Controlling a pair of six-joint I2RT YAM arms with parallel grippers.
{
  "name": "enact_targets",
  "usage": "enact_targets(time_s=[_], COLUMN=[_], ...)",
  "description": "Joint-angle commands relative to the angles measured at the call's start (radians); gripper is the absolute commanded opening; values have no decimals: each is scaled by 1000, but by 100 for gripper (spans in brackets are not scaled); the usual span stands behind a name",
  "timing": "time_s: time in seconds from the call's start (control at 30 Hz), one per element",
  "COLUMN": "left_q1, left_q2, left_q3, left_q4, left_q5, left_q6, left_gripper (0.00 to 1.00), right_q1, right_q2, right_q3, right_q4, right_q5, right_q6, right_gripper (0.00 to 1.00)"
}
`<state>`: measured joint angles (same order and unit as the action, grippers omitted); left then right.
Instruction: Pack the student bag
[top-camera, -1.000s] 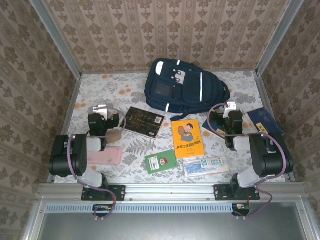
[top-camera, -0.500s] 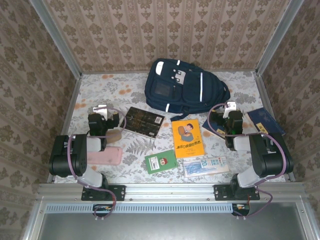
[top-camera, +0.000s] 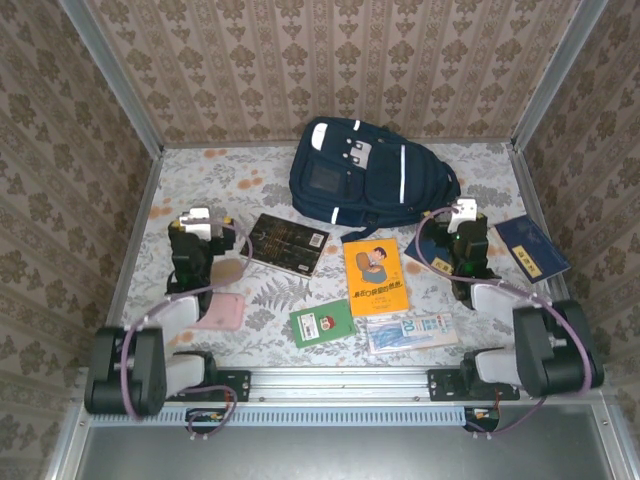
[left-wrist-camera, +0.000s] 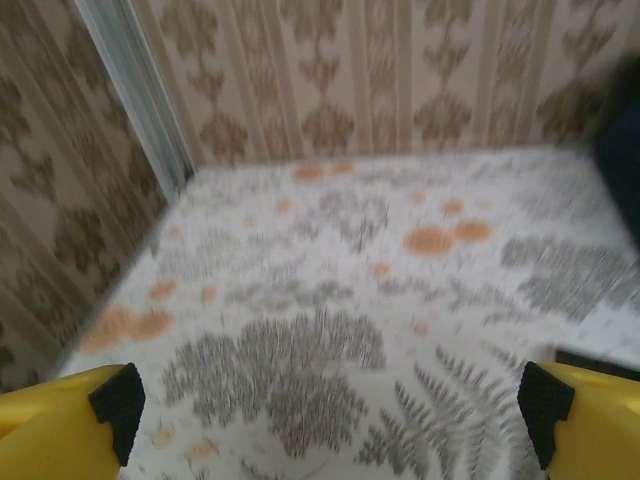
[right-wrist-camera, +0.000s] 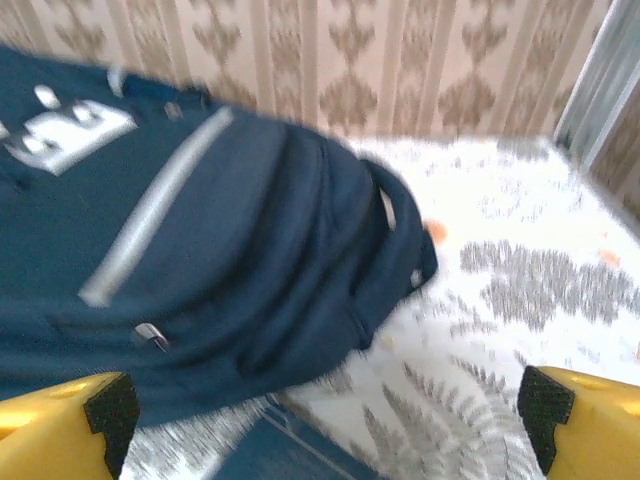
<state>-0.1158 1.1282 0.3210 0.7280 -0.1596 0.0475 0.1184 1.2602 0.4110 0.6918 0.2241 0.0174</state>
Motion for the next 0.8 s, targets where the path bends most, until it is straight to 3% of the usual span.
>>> enact_targets(time_s=[0.0, 0.1, 0.2, 0.3, 0.43, 0.5, 0.57, 0.63, 0.7, 0.77], left_q1=[-78, -144, -185, -306, -514, -611, -626, -609, -555, -517], left_q2=[-159, -278, -368, -374, -317, -291, -253, -215, -191, -165], left_q3=[21, 73, 144, 311, 487, 546, 629, 713, 744, 740], left_q4=[-131, -281, -421, -703, -950, -1034, -1159, -1315, -1329, -1306], left_q5=[-78, -32, 125, 32, -7, -134, -229, -300, -173, -118], left_q6=[66, 53, -26, -112, -46, -47, -147, -283, -314, -399], left_gripper=[100, 100, 100, 100, 100, 100, 100, 100, 100, 100], right_q1=[85, 121, 181, 270, 383, 396, 394, 381, 368, 348], right_q2=[-160, -308, -433, -487, -472, -429, -351, -280, -238, -229], right_q3=[71, 95, 143, 267, 472, 580, 729, 848, 890, 852], right_q4=[-160, -286, -446, -656, -911, -1028, -1202, -1378, -1430, -1381], right_q5=[130, 95, 34, -9, -1, 34, 159, 174, 101, 75], right_q6=[-36, 14, 35, 8, 5, 58, 217, 316, 295, 318], right_gripper=[100, 100, 100, 100, 100, 100, 100, 100, 100, 100])
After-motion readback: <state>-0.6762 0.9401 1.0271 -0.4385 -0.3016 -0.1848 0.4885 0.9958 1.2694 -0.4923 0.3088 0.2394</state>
